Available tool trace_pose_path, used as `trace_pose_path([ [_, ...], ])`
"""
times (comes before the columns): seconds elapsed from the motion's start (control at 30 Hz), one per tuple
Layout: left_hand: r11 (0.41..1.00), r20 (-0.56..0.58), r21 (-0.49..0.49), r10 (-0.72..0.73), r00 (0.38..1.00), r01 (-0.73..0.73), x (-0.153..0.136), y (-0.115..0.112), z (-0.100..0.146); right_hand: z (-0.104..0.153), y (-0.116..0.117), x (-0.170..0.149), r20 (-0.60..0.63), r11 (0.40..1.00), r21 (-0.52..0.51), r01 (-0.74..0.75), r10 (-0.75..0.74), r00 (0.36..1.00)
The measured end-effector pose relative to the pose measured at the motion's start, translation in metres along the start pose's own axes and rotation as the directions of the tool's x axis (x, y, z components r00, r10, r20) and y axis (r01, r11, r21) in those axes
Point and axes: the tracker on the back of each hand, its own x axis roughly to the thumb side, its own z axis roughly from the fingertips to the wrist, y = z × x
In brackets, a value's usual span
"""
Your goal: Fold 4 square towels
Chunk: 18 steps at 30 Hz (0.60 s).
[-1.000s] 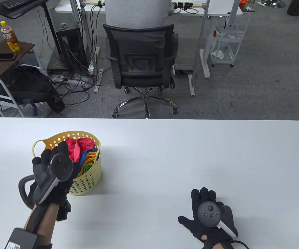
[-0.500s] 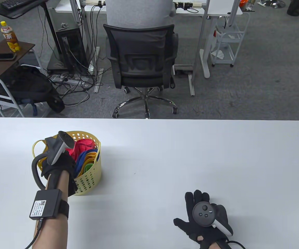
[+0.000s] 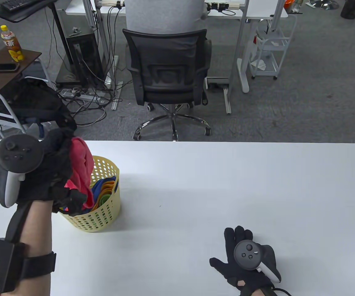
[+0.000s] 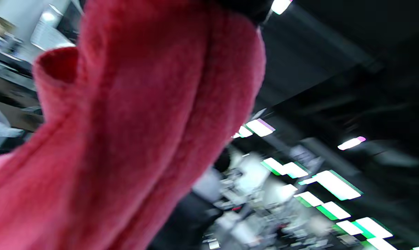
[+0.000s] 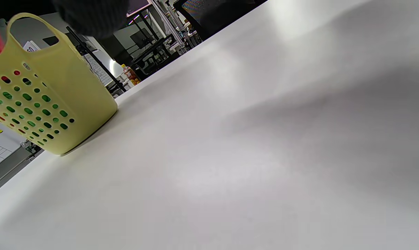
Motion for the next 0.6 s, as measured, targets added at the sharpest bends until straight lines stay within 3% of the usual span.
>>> trace_pose_path([
  [0.13, 0.974, 0.145, -0.054, 0.225, 0.964, -0.219, 0.058, 0.005, 0.019, 0.001, -0.003, -0.001, -0.003, 1.0, -0.014, 0.013, -0.013, 1.0],
  [0.23, 0.952, 0.191, -0.115, 0.301, 0.935, -0.283, 0.085, -0.017, 0.026, 0.002, -0.005, -0.002, -0.006, 0.999, -0.026, 0.022, -0.023, 1.0],
  [0.3, 0.959, 0.202, -0.139, 0.273, 0.94, -0.249, 0.094, -0.038, 0.029, 0.003, -0.007, -0.003, -0.008, 0.999, -0.035, 0.029, -0.029, 1.0],
  [0.37, 0.973, 0.222, -0.152, 0.204, 0.954, -0.173, 0.096, -0.068, 0.032, 0.004, -0.01, -0.005, -0.017, 0.998, -0.051, 0.038, -0.039, 0.999],
  [0.43, 0.975, 0.2, -0.213, 0.103, 0.974, -0.059, 0.087, -0.112, 0.036, 0.005, -0.014, -0.009, -0.044, 0.996, -0.07, 0.049, -0.052, 0.998],
  [0.5, 0.938, 0.169, -0.329, -0.051, 0.984, 0.105, 0.07, -0.157, 0.042, 0.005, -0.017, -0.015, -0.083, 0.994, -0.087, 0.06, -0.067, 0.994],
  [0.6, 0.833, 0.244, -0.41, -0.293, 0.925, 0.372, 0.033, -0.226, 0.059, 0.003, -0.019, -0.03, -0.222, 0.997, -0.066, 0.041, -0.055, 0.973],
])
